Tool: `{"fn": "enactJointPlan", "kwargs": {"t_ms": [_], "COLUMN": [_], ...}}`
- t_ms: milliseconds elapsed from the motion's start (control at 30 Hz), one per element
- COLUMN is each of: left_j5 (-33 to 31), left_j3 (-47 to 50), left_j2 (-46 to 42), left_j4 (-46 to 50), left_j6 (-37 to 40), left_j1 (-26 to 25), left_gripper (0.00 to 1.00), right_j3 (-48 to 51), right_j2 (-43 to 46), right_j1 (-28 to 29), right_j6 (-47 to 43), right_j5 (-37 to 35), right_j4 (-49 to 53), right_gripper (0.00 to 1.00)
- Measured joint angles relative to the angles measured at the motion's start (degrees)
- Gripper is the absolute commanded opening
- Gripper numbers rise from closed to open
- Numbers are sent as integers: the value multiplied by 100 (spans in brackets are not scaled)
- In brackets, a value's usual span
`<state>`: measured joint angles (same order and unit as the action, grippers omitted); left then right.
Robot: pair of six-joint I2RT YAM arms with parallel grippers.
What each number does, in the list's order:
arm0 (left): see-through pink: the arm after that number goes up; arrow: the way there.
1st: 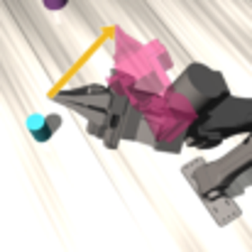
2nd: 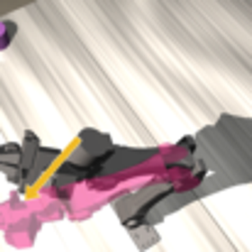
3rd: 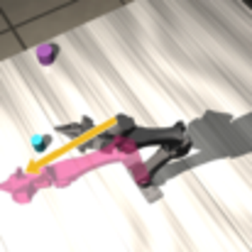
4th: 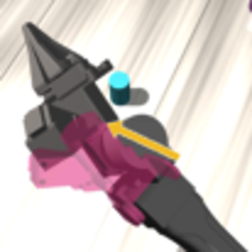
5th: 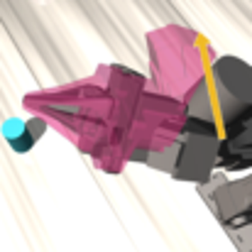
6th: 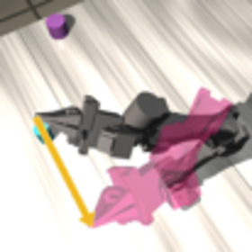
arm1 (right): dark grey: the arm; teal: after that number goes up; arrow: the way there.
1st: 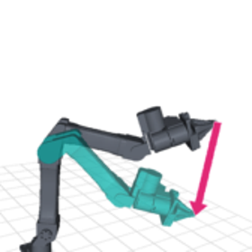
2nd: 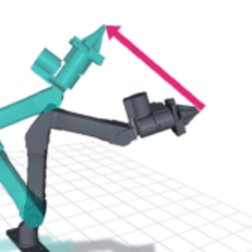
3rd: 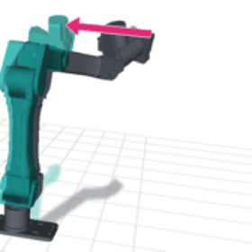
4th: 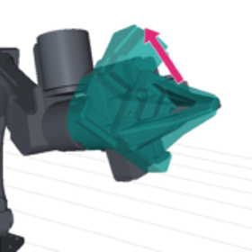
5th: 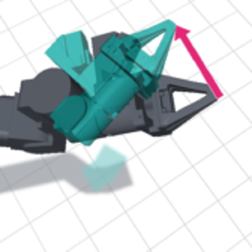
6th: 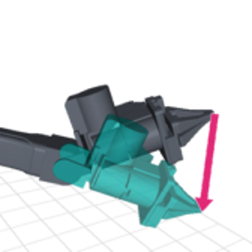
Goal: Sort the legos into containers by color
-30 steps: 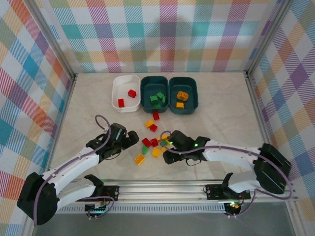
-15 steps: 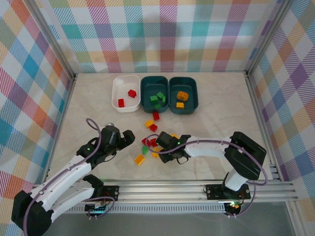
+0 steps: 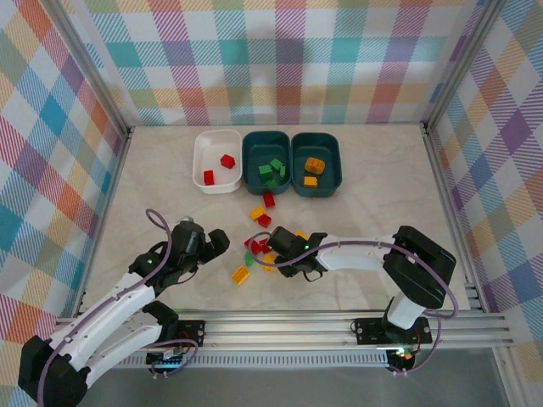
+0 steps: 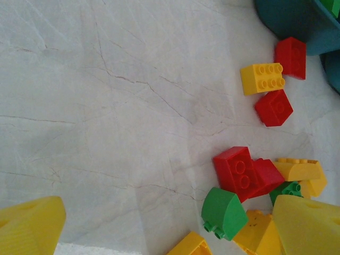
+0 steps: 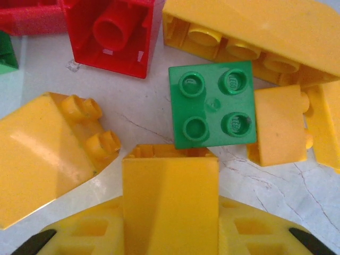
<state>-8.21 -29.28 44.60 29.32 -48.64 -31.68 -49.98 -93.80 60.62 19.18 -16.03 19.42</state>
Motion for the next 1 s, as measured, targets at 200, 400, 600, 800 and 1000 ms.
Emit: {"fn": "enactJointPlan", "kwargs": {"t_ms": [200, 400, 600, 800, 1000], "left_j5": [-2, -42, 199, 413, 455], "left_j3": [0, -2, -142, -629, -741], "left_j2": [-9, 136, 1095, 1733, 1735], "left_j4": [59, 22, -111, 76, 234], "left_j6": [0, -4, -83, 61, 90], "left_j1": [0, 0, -20, -251, -420], "left_gripper": [100, 100, 96, 95, 96], "right_j3": [28, -448, -1801, -3165, -4280], "right_j2": [837, 1587, 557, -1285, -2479], "right_j1": [-4, -894, -2691, -3668, -3849], "right_j6": [31, 17, -22, -61, -201], "right_j5": [-155, -332, -81, 181, 201], "right_j4": [444, 866, 553, 490, 785], "right_gripper": [31, 31, 30, 31, 53]}}
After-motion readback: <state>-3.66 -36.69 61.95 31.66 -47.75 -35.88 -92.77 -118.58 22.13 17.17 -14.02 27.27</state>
